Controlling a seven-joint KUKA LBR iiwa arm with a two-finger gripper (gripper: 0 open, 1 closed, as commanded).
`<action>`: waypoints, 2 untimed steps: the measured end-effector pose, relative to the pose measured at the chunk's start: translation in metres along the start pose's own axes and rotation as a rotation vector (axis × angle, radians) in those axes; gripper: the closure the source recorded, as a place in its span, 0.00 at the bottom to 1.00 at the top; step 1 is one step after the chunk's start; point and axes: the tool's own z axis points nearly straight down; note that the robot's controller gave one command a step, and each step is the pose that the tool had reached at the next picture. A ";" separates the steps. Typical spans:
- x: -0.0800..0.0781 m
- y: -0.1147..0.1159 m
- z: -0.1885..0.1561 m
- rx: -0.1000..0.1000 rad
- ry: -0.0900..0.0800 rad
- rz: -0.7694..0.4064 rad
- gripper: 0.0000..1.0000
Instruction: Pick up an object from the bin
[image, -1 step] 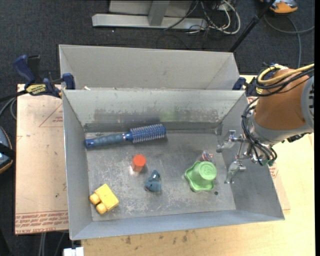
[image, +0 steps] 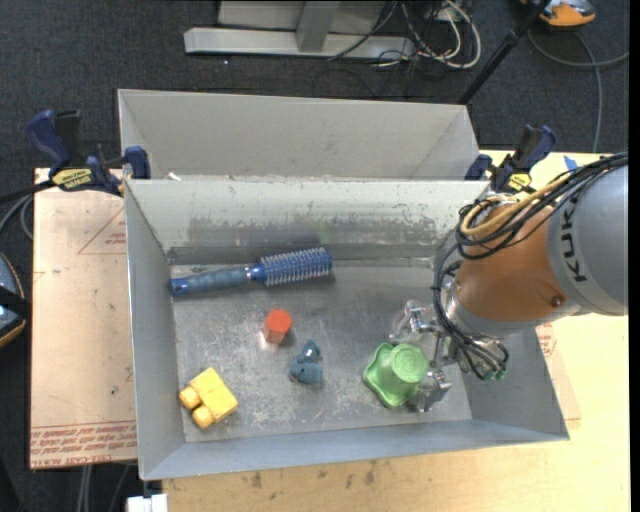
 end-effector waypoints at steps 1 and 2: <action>-0.003 0.000 -0.002 0.001 -0.008 -0.003 1.00; -0.014 -0.001 -0.186 0.003 -0.007 -0.032 1.00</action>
Offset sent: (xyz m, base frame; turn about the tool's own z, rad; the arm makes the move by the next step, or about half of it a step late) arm 0.0000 0.0000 0.0000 0.0000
